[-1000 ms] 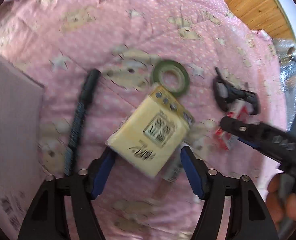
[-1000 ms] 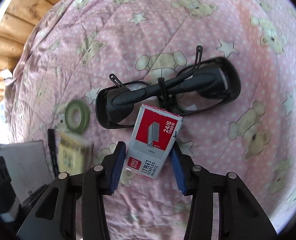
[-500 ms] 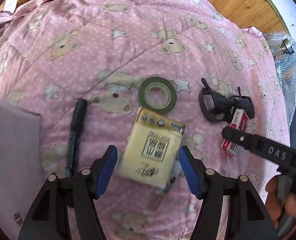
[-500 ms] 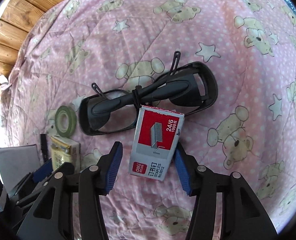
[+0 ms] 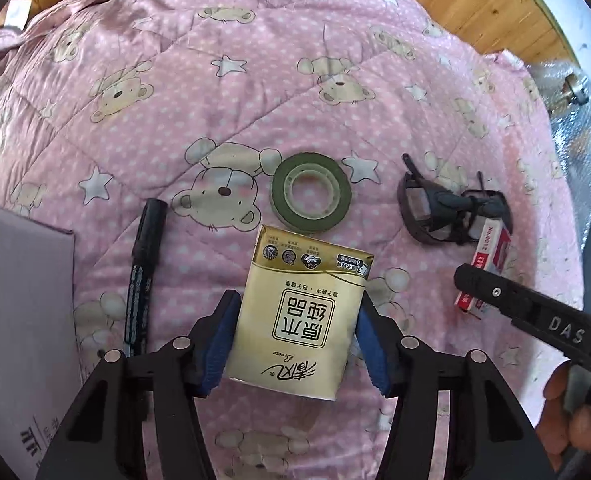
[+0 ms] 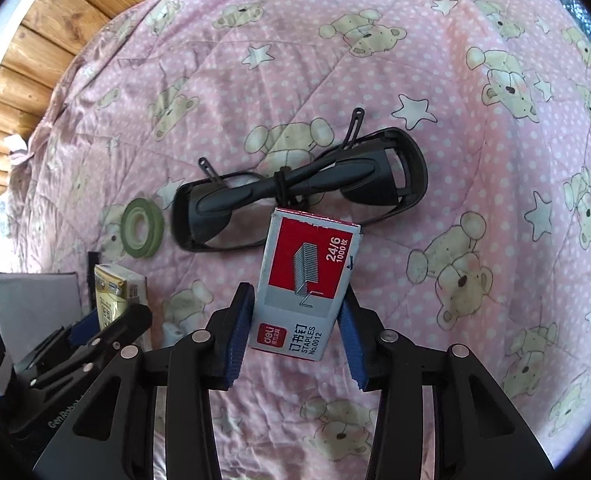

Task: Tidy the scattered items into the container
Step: 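Carry the tissue pack and staple box over the white box with both grippers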

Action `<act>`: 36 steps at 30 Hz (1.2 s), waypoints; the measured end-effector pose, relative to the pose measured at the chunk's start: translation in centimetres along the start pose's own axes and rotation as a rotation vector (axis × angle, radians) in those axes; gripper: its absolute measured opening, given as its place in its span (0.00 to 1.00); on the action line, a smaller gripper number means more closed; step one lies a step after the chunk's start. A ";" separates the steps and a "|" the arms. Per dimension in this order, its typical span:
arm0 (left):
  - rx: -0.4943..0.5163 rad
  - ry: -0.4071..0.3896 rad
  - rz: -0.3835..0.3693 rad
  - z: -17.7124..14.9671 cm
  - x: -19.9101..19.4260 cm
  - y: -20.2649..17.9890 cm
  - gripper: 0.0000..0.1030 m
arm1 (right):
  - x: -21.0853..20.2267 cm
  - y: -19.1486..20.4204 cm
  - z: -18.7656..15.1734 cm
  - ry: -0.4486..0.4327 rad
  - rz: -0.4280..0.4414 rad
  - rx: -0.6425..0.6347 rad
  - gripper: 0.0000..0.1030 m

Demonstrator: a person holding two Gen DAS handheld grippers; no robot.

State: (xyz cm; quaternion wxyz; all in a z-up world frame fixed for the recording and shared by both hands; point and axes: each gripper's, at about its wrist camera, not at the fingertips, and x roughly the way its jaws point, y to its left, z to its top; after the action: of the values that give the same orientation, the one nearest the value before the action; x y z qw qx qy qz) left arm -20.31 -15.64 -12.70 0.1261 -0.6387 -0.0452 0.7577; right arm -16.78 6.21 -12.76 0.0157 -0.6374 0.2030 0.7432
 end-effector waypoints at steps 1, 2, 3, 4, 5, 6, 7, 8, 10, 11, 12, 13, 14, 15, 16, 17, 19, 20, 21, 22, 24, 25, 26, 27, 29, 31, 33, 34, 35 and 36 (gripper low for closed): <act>-0.001 -0.002 -0.002 -0.1 -0.4 -0.1 0.56 | -0.3 0.0 -0.1 0.000 0.004 -0.003 0.42; -0.001 -0.007 -0.003 -0.2 -0.8 -0.2 0.56 | -0.7 0.0 -0.2 0.000 0.010 -0.005 0.43; -0.001 -0.014 -0.004 -0.2 -1.4 -0.3 0.56 | -1.1 -0.1 -0.4 -0.001 0.016 -0.007 0.43; -0.001 -0.019 -0.011 -0.4 -1.9 -0.5 0.56 | -1.0 0.4 -0.3 0.001 0.026 -0.008 0.42; 0.000 -0.021 -0.021 -0.7 -2.4 -0.7 0.56 | -0.9 0.9 -0.3 0.003 0.037 -0.010 0.43; 0.002 -0.028 -0.026 -0.9 -3.0 -0.9 0.56 | -1.1 1.1 -0.5 0.003 0.039 -0.016 0.43; 0.004 -0.036 -0.029 -1.2 -3.6 -1.0 0.56 | -1.4 1.3 -0.7 0.002 0.041 -0.022 0.42; 0.007 -0.044 -0.035 -1.4 -4.2 -1.1 0.56 | -1.5 1.5 -0.9 0.001 0.041 -0.028 0.43; 0.008 -0.059 -0.040 -1.7 -5.4 -1.0 0.56 | -1.8 1.9 -1.2 -0.002 0.041 -0.040 0.43; 0.006 -0.065 -0.044 -2.0 -6.0 -0.9 0.56 | -2.0 2.1 -1.4 -0.003 0.042 -0.046 0.42; 0.003 -0.071 -0.049 -2.4 -6.7 -0.7 0.56 | -2.1 2.4 -1.7 -0.003 0.042 -0.052 0.42; 0.000 -0.078 -0.054 -2.7 -7.4 -0.6 0.56 | -2.2 2.6 -2.0 -0.004 0.044 -0.055 0.42; -0.002 -0.081 -0.060 -3.0 -7.9 -0.5 0.56 | -2.4 2.7 -2.3 -0.003 0.045 -0.060 0.42; -0.004 -0.085 -0.064 -3.3 -8.4 -0.3 0.56 | -2.6 2.8 -2.7 -0.003 0.046 -0.064 0.42; -0.008 -0.088 -0.066 -3.6 -8.8 -0.3 0.56 | -2.8 2.9 -3.1 -0.003 0.047 -0.068 0.42; -0.012 -0.090 -0.069 -3.8 -9.0 -0.3 0.56 | -3.0 2.9 -3.5 -0.003 0.048 -0.073 0.42; -0.020 -0.096 -0.077 -4.3 -9.6 -0.2 0.56 | -2.8 3.8 -3.9 -0.002 0.052 -0.077 0.42; -0.020 -0.100 -0.079 -4.6 -9.9 -0.2 0.56 | -3.0 3.9 -4.2 -0.003 0.054 -0.082 0.42; -0.020 -0.105 -0.082 -4.9 -10.4 -0.1 0.56 | -3.2 4.0 -4.6 -0.003 0.056 -0.087 0.42; -0.021 -0.111 -0.083 -5.2 -10.8 -0.1 0.56 | -3.6 4.1 -4.9 -0.005 0.056 -0.094 0.42; -0.023 -0.120 -0.087 -5.9 -11.5 0.1 0.56 | -4.1 4.4 -5.6 -0.008 0.058 -0.110 0.42; -0.024 -0.125 -0.089 -6.2 -11.9 0.2 0.56 | -4.3 4.7 -5.9 -0.011 0.059 -0.118 0.42; -0.026 -0.130 -0.090 -6.5 -12.2 0.3 0.56 | -4.6 5.0 -6.1 -0.013 0.060 -0.127 0.42; -0.028 -0.135 -0.091 -6.7 -12.6 0.3 0.56 | -4.8 5.3 -6.4 -0.016 0.062 -0.134 0.42; -0.031 -0.147 -0.095 -7.3 -13.2 0.4 0.56 | -5.3 5.8 -6.9 -0.022 0.065 -0.151 0.42; -0.038 -0.159 -0.097 -7.8 -13.8 0.7 0.56 | -5.9 6.2 -7.5 -0.027 0.067 -0.168 0.42; -0.046 -0.172 -0.098 -8.4 -14.4 1.0 0.55 | -6.3 6.7 -8.1 -0.032 0.068 -0.185 0.42; -0.051 -0.179 -0.098 -8.6 -14.7 1.1 0.55 | -6.5 7.0 -8.4 -0.034 0.069 -0.193 0.42; -0.055 -0.184 -0.099 -8.9 -15.0 1.3 0.55 | -6.8 7.3 -8.8 -0.036 0.070 -0.202 0.42; -0.061 -0.190 -0.101 -9.1 -15.3 1.5 0.55 | -6.9 7.5 -9.1 -0.037 0.070 -0.210 0.42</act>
State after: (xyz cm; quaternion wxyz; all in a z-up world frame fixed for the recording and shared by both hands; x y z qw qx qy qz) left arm -9.23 -21.75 -0.08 0.1401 -0.5644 -0.1121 0.8058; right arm -9.04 -1.95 -4.99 -0.0735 -0.6144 0.1459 0.7719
